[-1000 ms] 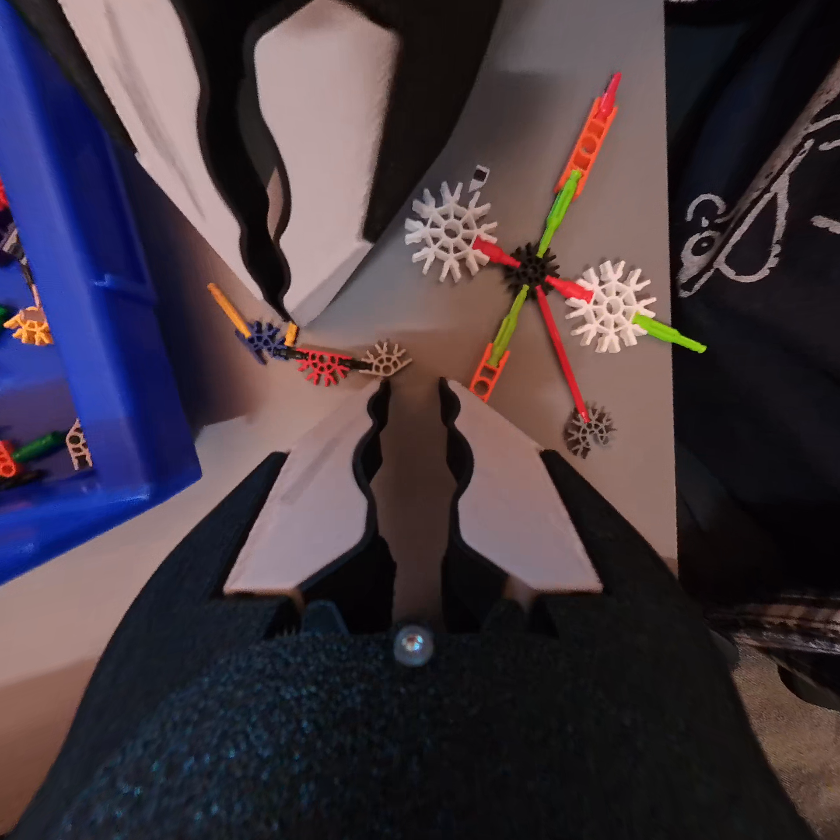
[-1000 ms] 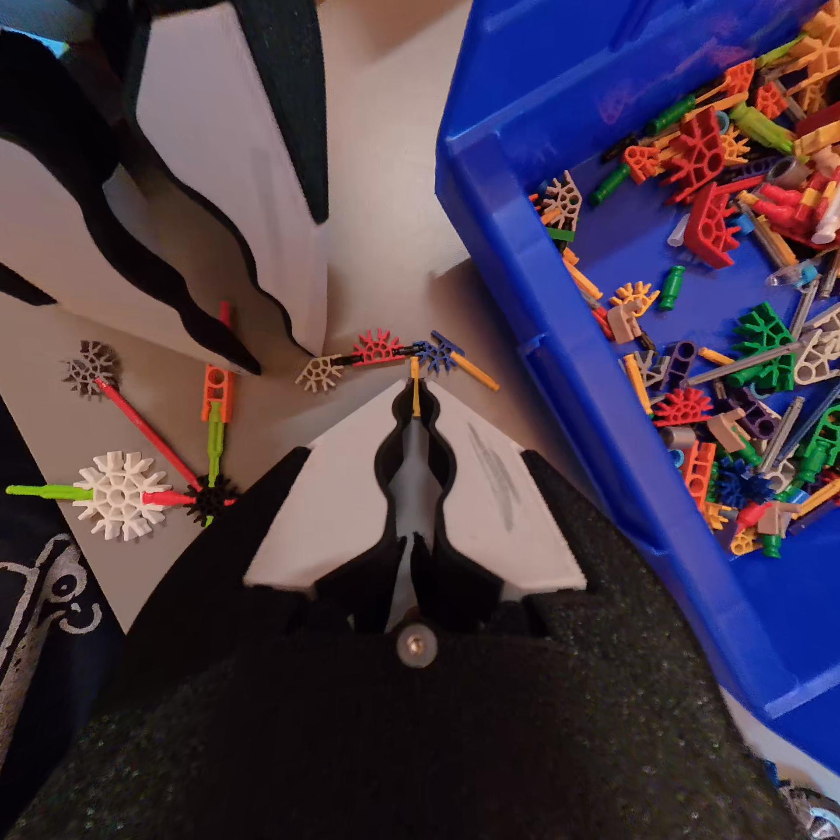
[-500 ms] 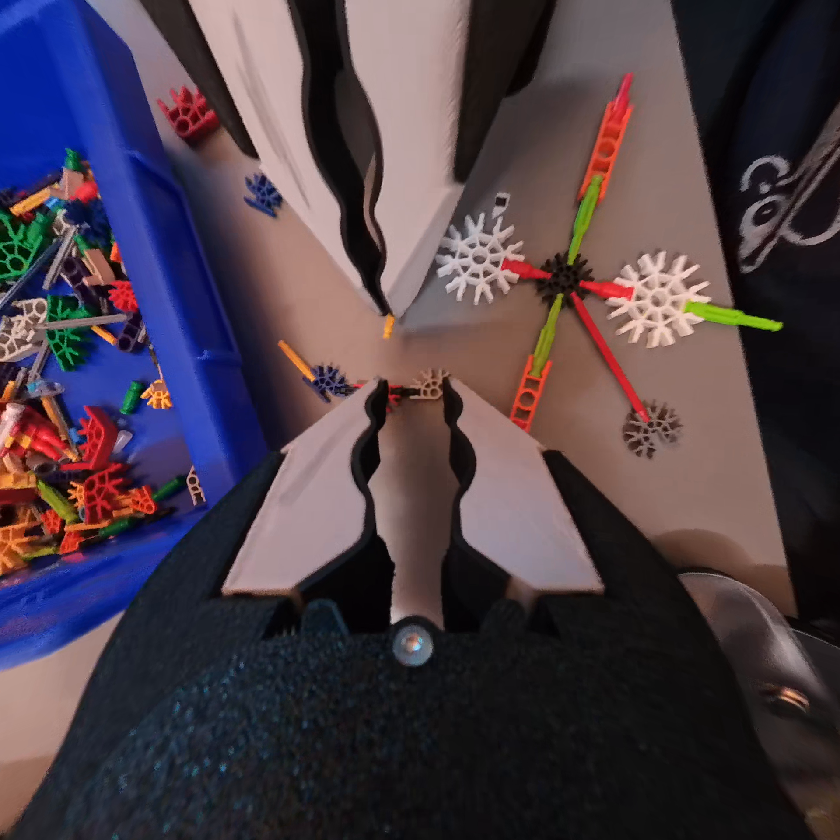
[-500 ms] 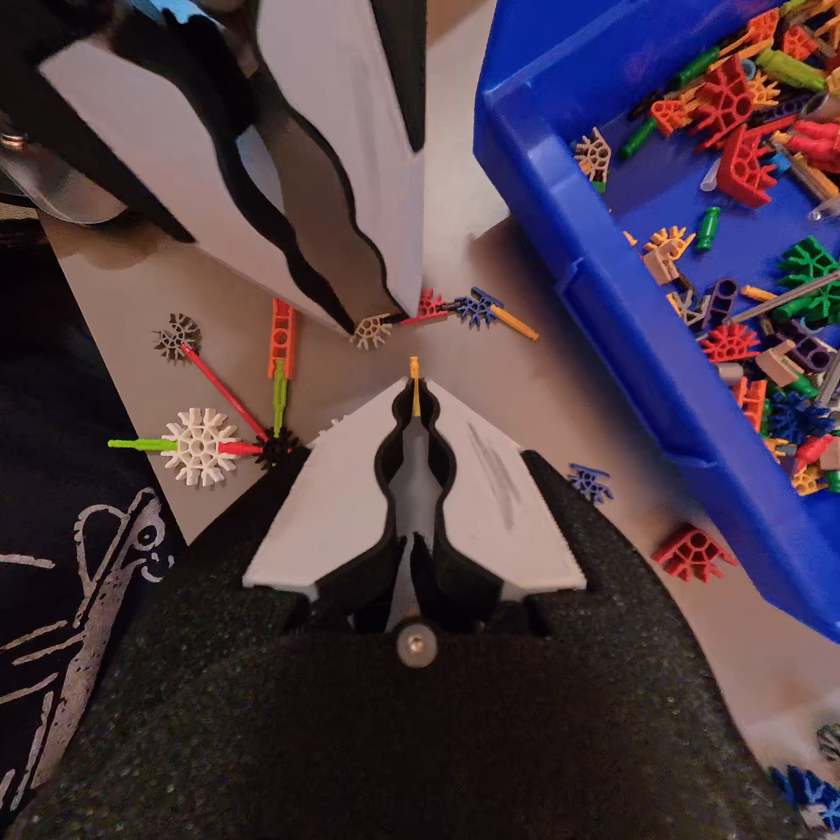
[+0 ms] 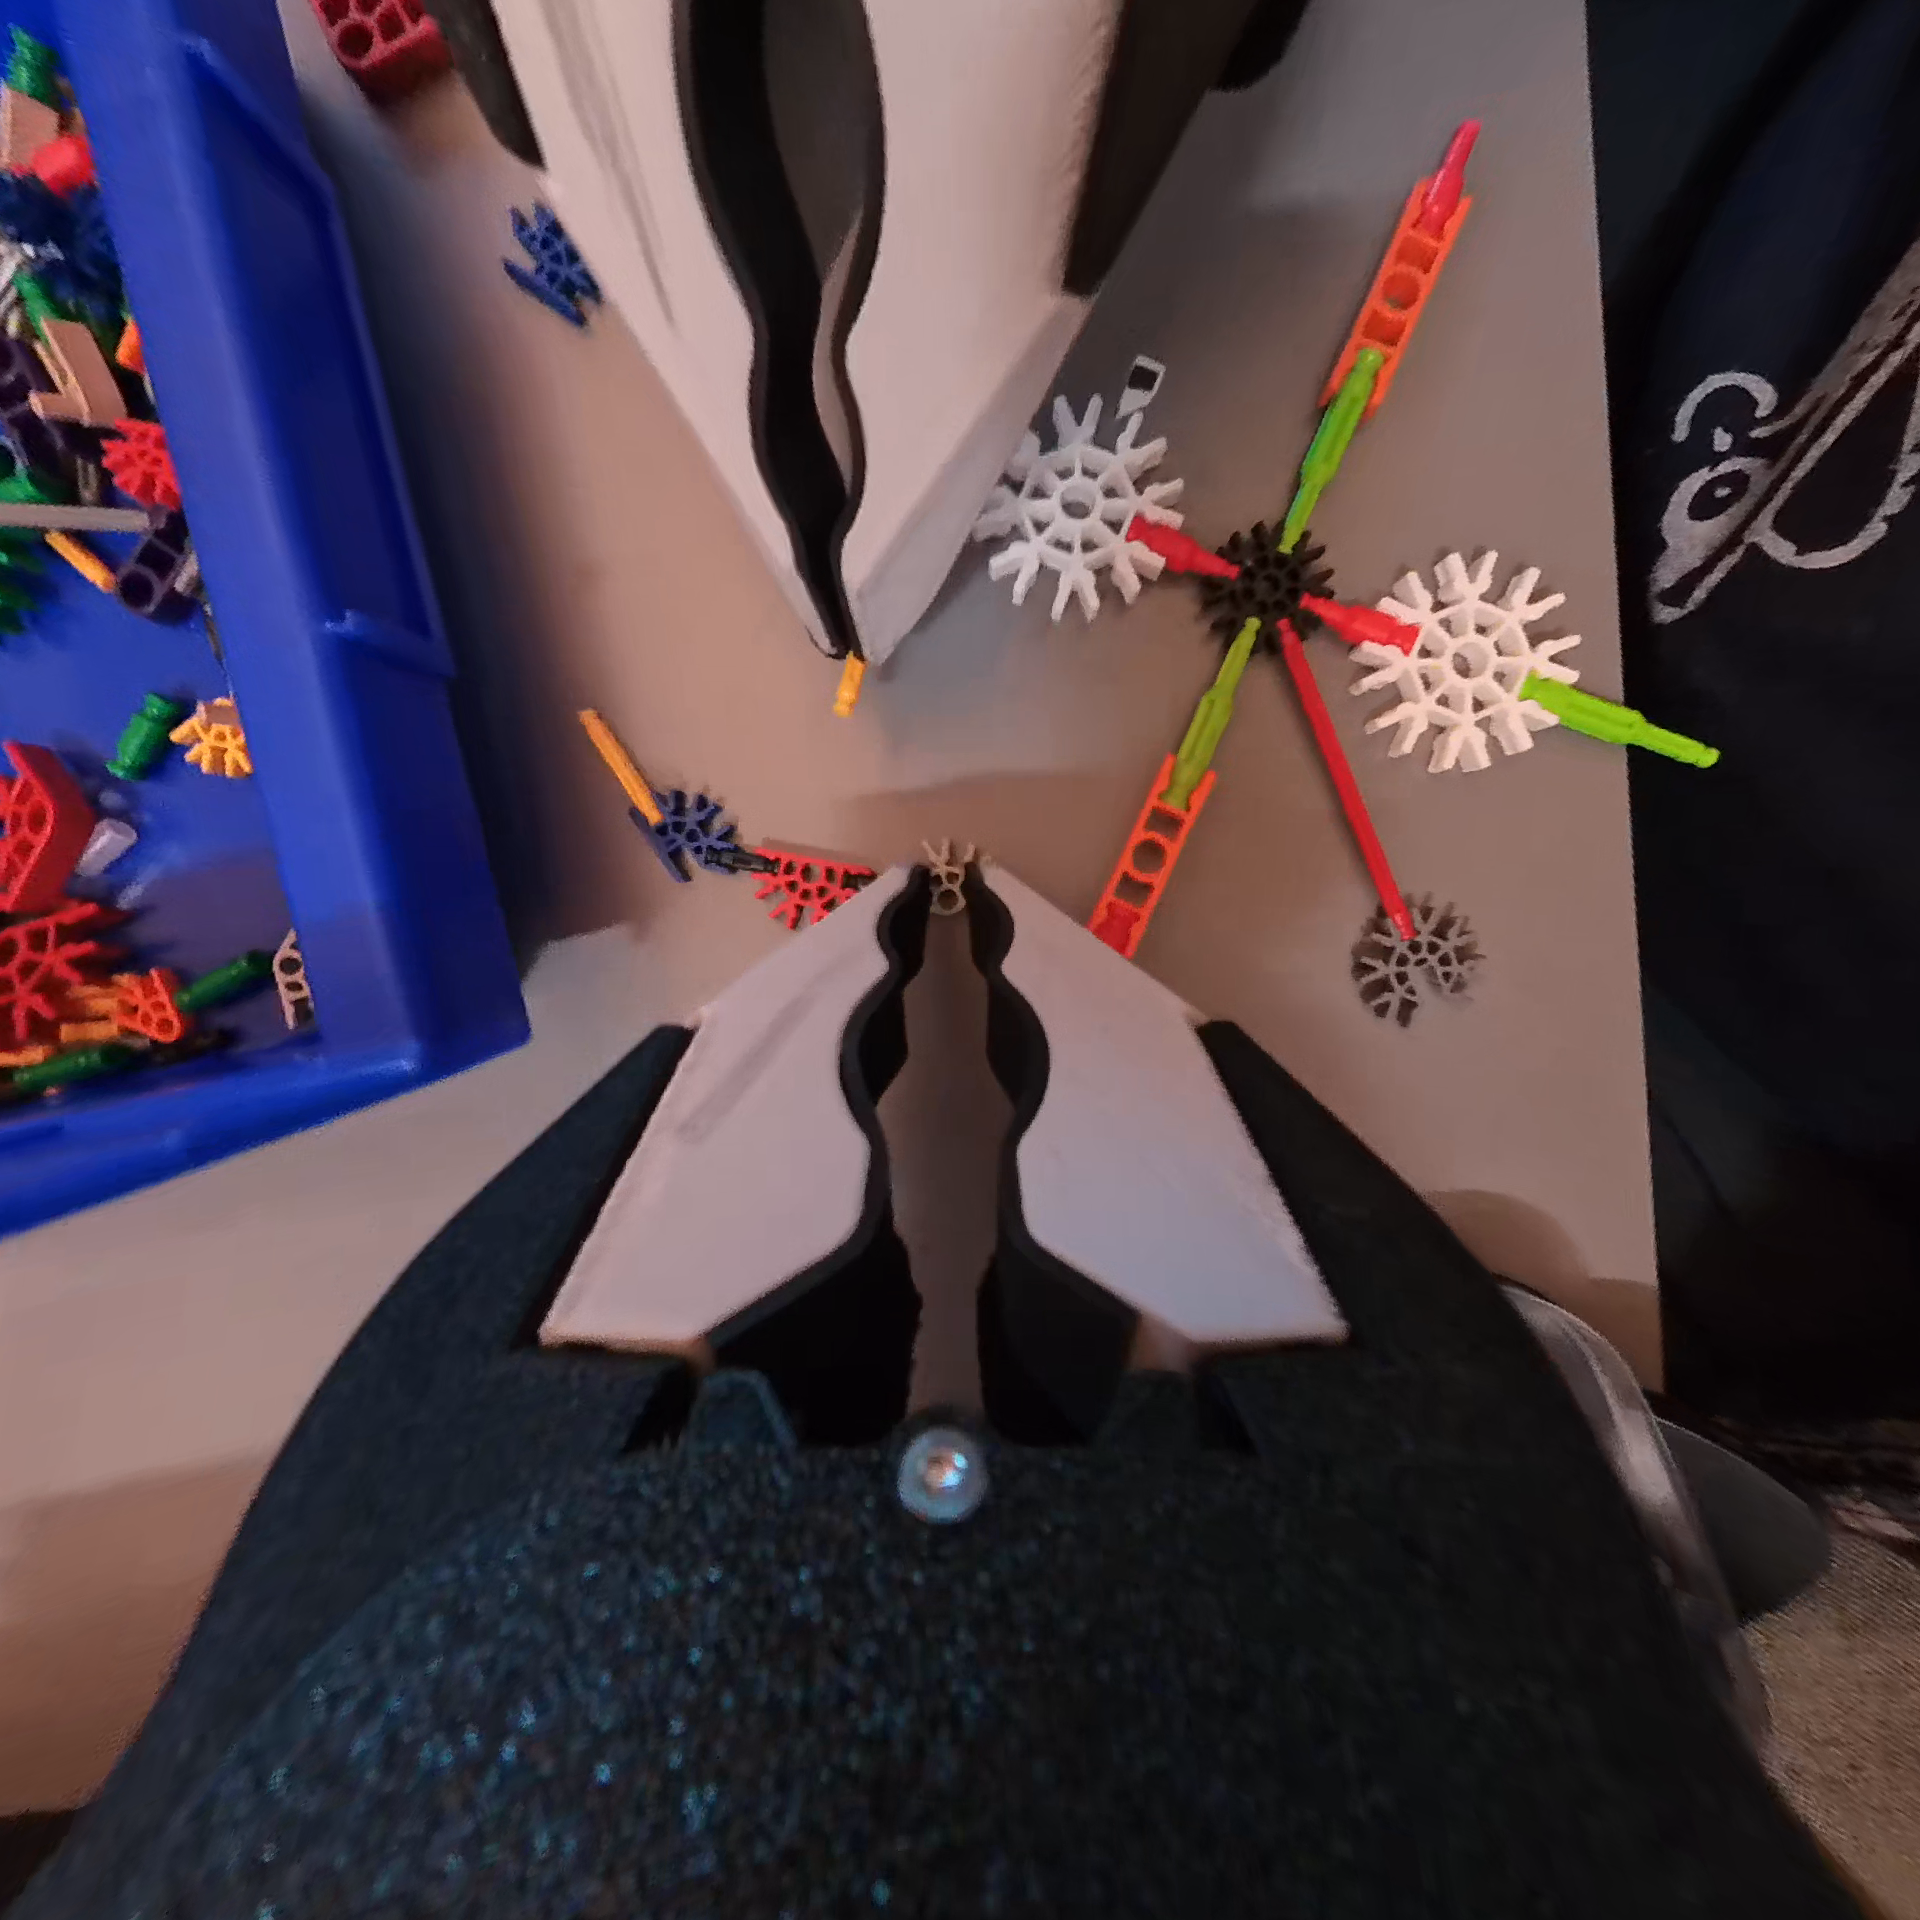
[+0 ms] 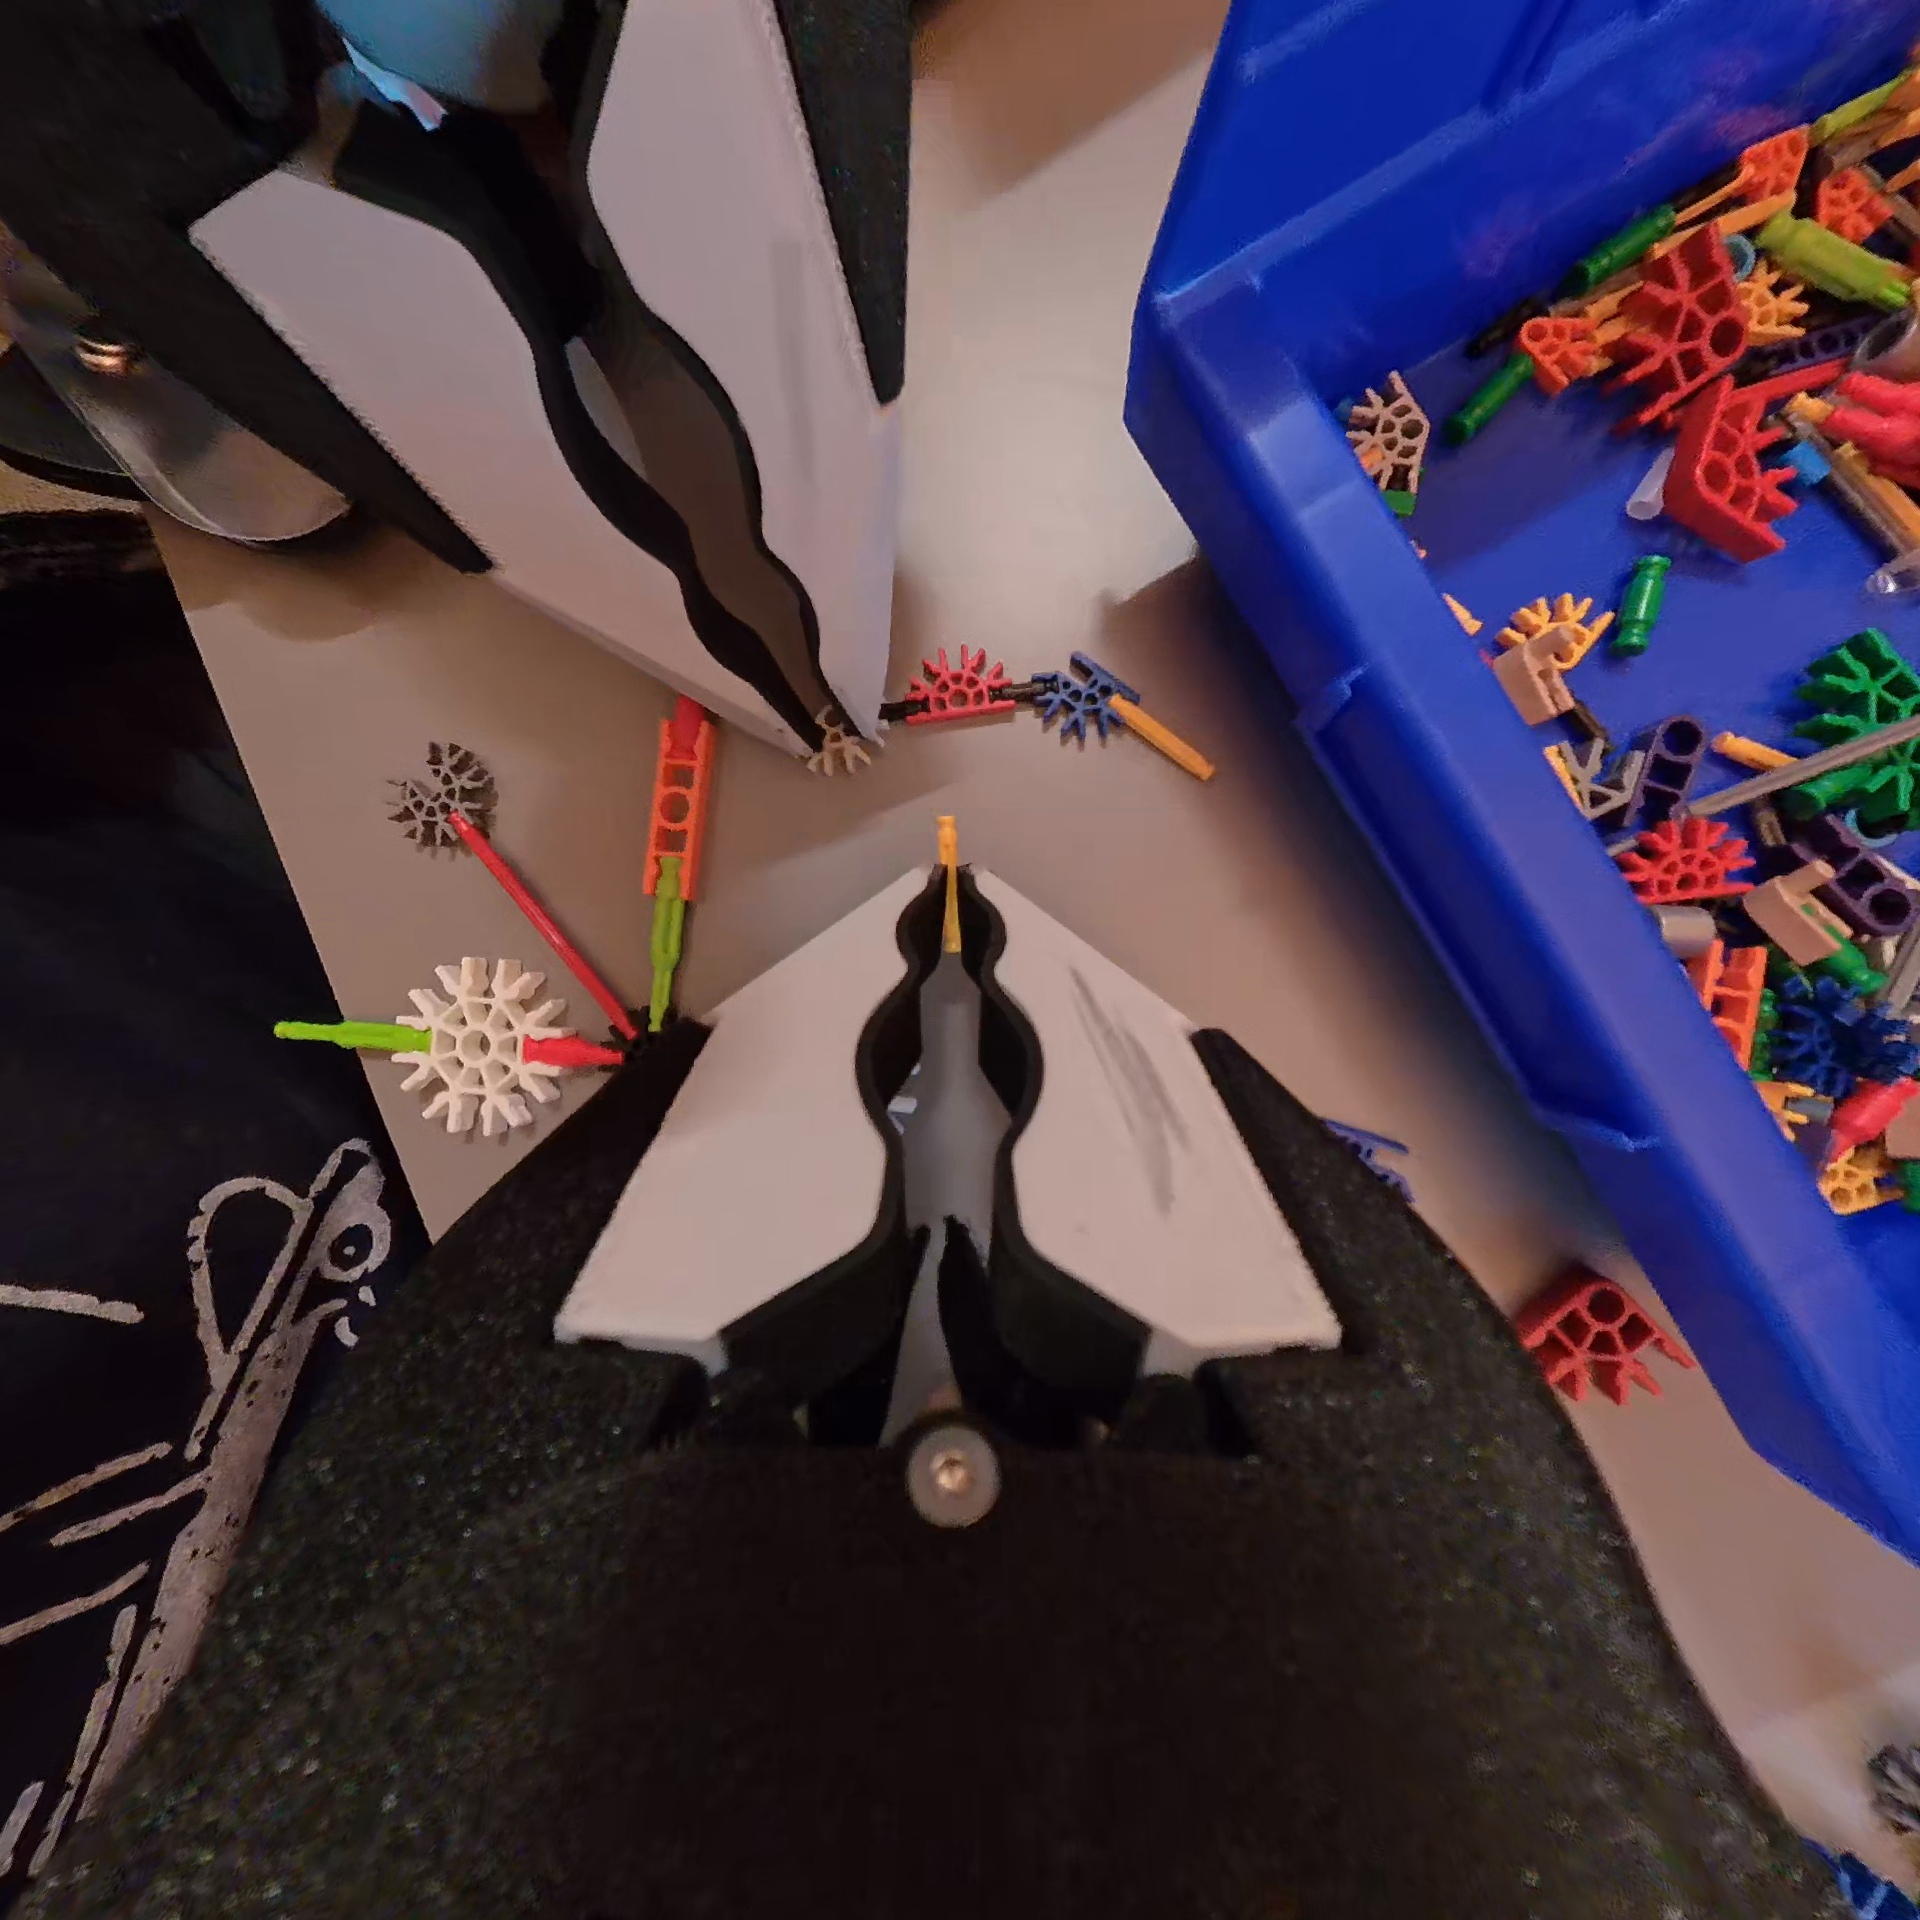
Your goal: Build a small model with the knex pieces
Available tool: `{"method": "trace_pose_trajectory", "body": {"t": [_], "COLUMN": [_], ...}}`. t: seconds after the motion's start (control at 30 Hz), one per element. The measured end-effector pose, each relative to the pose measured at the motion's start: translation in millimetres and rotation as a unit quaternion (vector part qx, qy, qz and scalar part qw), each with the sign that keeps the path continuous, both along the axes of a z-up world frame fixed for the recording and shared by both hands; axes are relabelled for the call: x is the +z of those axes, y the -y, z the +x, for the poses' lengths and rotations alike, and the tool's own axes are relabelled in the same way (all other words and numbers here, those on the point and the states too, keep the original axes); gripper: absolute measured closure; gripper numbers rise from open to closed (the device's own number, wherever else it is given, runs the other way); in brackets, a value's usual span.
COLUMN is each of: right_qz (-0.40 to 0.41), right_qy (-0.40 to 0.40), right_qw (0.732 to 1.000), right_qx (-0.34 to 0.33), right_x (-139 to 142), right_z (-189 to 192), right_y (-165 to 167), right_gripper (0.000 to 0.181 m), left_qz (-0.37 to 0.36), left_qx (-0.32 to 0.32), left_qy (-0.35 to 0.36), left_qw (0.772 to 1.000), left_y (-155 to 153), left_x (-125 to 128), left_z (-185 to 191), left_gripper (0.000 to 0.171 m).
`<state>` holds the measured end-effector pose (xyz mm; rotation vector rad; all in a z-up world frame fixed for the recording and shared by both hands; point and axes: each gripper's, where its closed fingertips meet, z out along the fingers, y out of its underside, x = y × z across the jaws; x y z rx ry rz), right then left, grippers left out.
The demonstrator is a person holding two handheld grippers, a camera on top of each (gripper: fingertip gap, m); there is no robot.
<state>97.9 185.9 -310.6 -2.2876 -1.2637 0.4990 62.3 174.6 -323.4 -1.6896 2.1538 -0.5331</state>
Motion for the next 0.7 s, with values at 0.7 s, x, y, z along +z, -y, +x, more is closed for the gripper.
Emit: {"method": "trace_pose_trajectory", "body": {"t": [0.7], "right_qz": [0.001], "right_qy": [0.011], "right_qw": [0.999], "right_qx": [0.05], "right_x": [-3], "right_z": [-41], "right_y": [2], "right_gripper": [0.18], "left_qz": [0.032], "left_qx": [0.087], "left_qy": [-0.015], "left_qw": [0.996], "left_y": [-17], "left_x": [13], "left_z": [-37], "left_gripper": [0.16]}}
